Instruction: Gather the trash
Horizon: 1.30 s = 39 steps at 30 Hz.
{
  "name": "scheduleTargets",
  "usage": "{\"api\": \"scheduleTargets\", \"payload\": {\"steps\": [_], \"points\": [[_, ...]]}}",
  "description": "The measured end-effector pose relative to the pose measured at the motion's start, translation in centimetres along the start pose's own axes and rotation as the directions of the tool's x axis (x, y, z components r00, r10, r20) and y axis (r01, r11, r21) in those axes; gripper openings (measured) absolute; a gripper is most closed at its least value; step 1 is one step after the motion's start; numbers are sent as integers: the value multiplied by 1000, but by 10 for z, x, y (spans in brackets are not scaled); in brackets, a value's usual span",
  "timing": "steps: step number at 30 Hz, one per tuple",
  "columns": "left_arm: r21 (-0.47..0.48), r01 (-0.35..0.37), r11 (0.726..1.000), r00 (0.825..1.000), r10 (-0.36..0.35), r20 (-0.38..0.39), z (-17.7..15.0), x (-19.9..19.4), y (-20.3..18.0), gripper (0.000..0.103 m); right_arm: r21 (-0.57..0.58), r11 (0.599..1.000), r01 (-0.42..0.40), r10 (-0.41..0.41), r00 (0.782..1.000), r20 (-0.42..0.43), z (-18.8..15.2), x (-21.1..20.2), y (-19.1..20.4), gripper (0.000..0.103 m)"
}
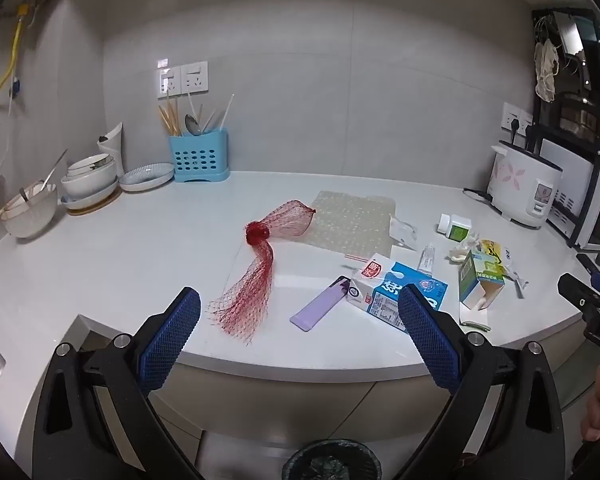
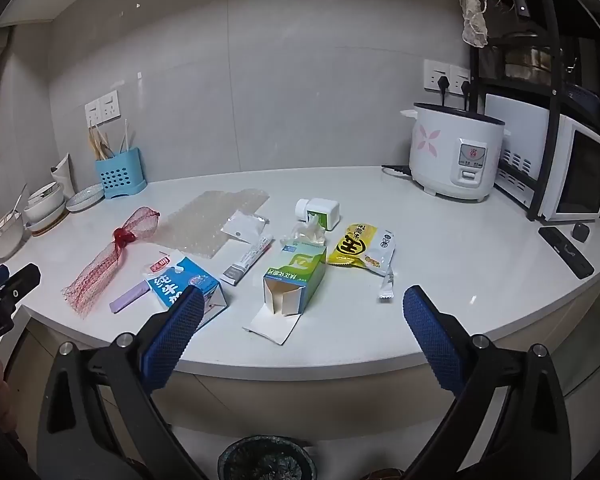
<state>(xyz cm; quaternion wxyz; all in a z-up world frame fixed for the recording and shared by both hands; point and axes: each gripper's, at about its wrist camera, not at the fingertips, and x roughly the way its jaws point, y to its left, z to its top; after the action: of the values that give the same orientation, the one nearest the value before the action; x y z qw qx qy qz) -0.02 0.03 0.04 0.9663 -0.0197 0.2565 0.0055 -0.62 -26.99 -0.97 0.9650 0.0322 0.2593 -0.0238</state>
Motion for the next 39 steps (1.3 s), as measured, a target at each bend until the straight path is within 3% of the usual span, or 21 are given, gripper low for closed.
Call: {"api": "scheduleTargets", "payload": {"steps": [39], "points": [[10,13,1000,1000,-13,-18,1,3,-2,97,11,1000,15,-14,999,-34,6,1,-1,96]]}}
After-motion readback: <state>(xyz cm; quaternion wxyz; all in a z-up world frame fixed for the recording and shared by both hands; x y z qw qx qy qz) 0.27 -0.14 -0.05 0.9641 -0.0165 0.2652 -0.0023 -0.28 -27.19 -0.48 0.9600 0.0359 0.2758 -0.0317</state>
